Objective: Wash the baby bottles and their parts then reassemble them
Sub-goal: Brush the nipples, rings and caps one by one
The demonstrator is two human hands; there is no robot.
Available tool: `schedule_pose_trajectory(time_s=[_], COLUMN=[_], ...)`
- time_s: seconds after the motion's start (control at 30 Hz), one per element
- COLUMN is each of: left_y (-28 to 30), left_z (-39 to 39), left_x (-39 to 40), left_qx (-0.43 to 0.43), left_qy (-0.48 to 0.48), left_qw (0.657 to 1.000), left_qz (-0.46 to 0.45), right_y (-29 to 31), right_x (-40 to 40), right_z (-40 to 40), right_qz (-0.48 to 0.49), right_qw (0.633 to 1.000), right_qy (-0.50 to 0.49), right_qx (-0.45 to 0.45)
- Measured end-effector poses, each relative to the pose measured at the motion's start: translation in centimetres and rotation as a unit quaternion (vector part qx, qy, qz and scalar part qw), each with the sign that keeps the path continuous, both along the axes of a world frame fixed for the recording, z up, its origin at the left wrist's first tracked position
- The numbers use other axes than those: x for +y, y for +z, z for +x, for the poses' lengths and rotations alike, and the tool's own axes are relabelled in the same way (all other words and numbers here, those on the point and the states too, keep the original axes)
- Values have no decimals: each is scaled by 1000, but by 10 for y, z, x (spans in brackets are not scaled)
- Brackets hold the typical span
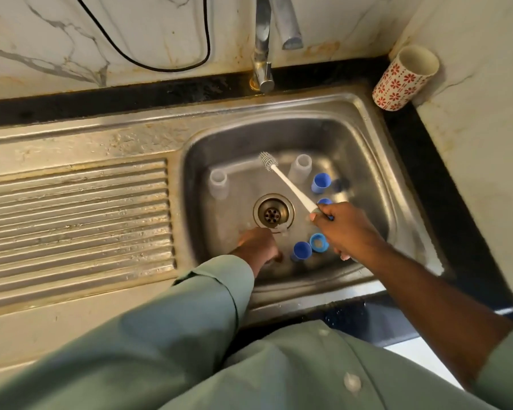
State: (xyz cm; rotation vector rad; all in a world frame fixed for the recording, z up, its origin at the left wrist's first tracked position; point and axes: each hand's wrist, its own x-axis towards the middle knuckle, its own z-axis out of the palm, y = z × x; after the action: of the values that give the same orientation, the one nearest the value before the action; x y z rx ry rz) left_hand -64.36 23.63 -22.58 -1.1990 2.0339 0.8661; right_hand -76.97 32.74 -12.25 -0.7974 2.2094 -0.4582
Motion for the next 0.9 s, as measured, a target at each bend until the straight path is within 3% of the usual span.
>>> schedule_pose_trajectory(time_s=[0.1, 0.2, 0.27, 0.33, 0.4, 0.53, 0.7, 0.77, 0.9], left_y=[8, 39, 59, 73, 77, 84, 99, 99, 101], left_z=[7, 21, 37, 54, 69, 78, 81, 80, 79], left_x=[-2, -20, -34, -48, -61, -78, -84, -85, -81], left_qx=[15, 60, 162, 304, 405, 494, 537, 540, 549], left_qy=[28, 179, 345, 489, 560, 636, 703, 721, 690], left_qw=[999, 972, 892, 749, 645, 544, 430, 403, 432], left_qz=[42, 141, 242, 329, 326, 237, 183, 163, 189], right_y=[7, 17, 25, 35, 46, 64, 74, 77, 83], right_x=[11, 19, 24, 29, 34, 42, 47, 47, 39], right_z=[-5, -9, -12, -13, -14, -19, -30, -34, -36], right_qz=[-4, -24, -40, -58, -80, -84, -85, -81, -61], right_qw=[1000, 1000, 999, 997, 993, 970, 901, 882, 857], right_qy=[-3, 1, 13, 43, 86, 202, 357, 381, 396], right_qx=[6, 12, 16, 21, 28, 103, 232, 265, 323])
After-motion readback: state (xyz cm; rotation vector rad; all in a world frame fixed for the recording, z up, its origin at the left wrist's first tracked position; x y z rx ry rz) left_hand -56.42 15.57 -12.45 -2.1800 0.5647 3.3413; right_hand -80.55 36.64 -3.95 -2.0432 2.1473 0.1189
